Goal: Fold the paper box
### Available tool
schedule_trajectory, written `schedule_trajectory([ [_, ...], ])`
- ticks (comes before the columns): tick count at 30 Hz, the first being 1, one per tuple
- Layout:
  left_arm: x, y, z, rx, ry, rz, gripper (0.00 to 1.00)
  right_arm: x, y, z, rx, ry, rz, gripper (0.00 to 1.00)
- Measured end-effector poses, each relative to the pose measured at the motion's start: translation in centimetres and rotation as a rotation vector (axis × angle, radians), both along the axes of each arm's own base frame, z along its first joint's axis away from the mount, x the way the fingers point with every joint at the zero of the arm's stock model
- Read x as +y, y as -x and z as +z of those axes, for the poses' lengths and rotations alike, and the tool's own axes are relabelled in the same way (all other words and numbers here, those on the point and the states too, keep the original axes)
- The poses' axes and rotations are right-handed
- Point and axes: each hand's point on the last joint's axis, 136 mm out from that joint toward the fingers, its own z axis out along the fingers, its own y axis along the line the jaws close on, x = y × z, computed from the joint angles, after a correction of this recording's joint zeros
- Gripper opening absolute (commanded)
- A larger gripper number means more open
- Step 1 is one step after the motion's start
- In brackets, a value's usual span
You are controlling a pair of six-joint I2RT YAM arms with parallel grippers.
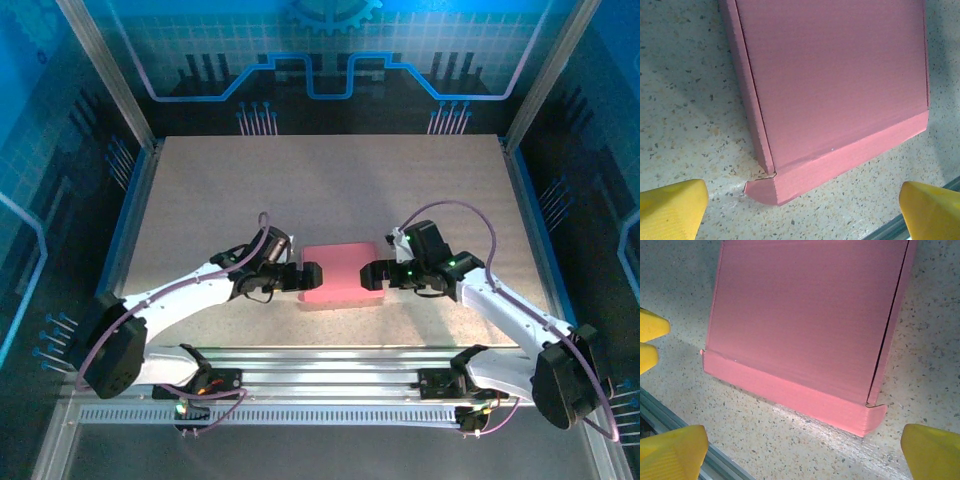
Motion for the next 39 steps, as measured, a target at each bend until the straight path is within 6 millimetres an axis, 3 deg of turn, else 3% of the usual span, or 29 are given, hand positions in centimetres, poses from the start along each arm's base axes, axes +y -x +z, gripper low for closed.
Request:
schedule_trajectory([
  [8, -0.3, -0.4, 0.8, -0.044, 0.049, 0.017, 0.99, 0.0, -0.3, -1.7, 0.027, 0.014, -0.003, 1.0],
  [20, -1.0, -1.0, 0.2, -0.042, 0.107, 0.037, 0.99, -0.2, -1.4, -2.1, -0.007, -0.025, -0.052, 1.0],
  [31, -0.3, -0.5, -1.4, 0.014, 0.101, 0.068, 0.99, 0.3, -1.5, -2.3, 0.002, -0.097, -0.095, 1.0],
  [39, -0.2, -0.5, -1.6, 0.034, 0.121, 0.105, 0.99, 0.6, -1.3, -3.6, 0.056, -0.094, -0.082, 1.0],
])
